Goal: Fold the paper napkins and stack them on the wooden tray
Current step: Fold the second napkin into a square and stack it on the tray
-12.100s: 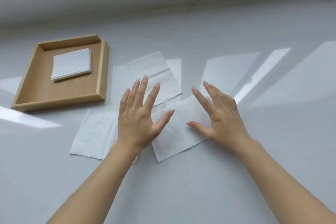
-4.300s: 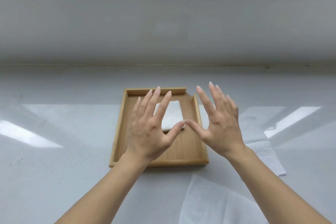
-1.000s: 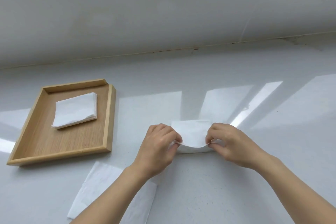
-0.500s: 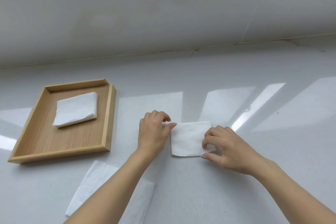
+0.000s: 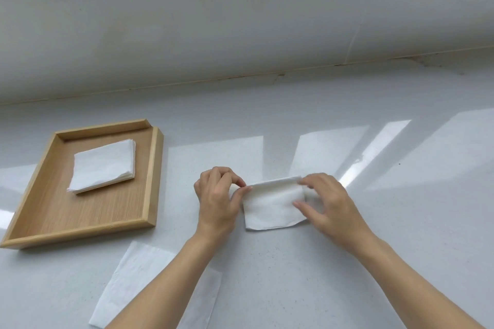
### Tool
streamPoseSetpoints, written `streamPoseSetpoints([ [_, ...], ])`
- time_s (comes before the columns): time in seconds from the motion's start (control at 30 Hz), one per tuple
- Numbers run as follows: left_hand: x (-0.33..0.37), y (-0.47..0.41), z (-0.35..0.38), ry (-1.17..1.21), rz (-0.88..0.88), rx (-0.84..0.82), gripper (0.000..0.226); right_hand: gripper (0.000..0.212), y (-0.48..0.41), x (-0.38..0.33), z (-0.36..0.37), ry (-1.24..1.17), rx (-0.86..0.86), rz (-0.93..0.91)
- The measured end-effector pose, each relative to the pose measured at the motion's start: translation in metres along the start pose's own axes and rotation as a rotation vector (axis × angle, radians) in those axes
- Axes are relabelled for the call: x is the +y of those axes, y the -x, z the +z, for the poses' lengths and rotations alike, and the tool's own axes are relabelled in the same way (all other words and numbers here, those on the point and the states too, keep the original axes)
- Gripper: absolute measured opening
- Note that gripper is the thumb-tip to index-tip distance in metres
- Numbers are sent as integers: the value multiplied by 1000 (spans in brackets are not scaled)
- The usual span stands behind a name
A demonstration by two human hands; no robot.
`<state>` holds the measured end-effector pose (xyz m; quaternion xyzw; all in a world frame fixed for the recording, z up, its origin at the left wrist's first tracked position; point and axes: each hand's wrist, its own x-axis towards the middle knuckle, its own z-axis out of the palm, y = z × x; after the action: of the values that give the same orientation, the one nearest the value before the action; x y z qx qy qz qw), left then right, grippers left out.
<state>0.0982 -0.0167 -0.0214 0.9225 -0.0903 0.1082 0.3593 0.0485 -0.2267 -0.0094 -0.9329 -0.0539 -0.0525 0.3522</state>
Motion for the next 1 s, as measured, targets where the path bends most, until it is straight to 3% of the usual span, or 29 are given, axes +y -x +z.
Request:
streamPoseSetpoints([
  [0.07,2,4,-6,53,119,-4,19,53,-2,-7,-1,-205,49,181],
  [0.13,3,9,-13,117,195,-39,8,66,-5,-13,-2,-470,-22,336],
  [0.2,7,13,-21,241,149,-96,11,57,-8,-14,-3,-649,-96,381],
  [0.3,15,18,-32,444,-33,-169,22,23,-8,-20,-1,-799,-146,359],
  [0.37,15,20,-40,538,-125,-152,19,11,-6,-27,1,-862,-141,352],
  [0.53,12,23,-61,765,-321,-102,12,10,-6,-46,7,-920,-77,349],
  [0.6,8,24,-70,855,-426,-162,32,9,-8,-54,10,-925,-72,342],
  [0.67,2,26,-79,890,-504,-219,36,8,-11,-64,15,-935,-70,337],
  [0.77,-11,29,-95,895,-524,-245,15,9,-17,-82,24,-971,-74,325],
  [0.9,-33,33,-120,926,-519,-225,17,23,-29,-111,41,-997,-123,313],
  [1.0,-50,31,-141,908,-508,-150,15,21,-43,-137,59,-1015,-135,331],
])
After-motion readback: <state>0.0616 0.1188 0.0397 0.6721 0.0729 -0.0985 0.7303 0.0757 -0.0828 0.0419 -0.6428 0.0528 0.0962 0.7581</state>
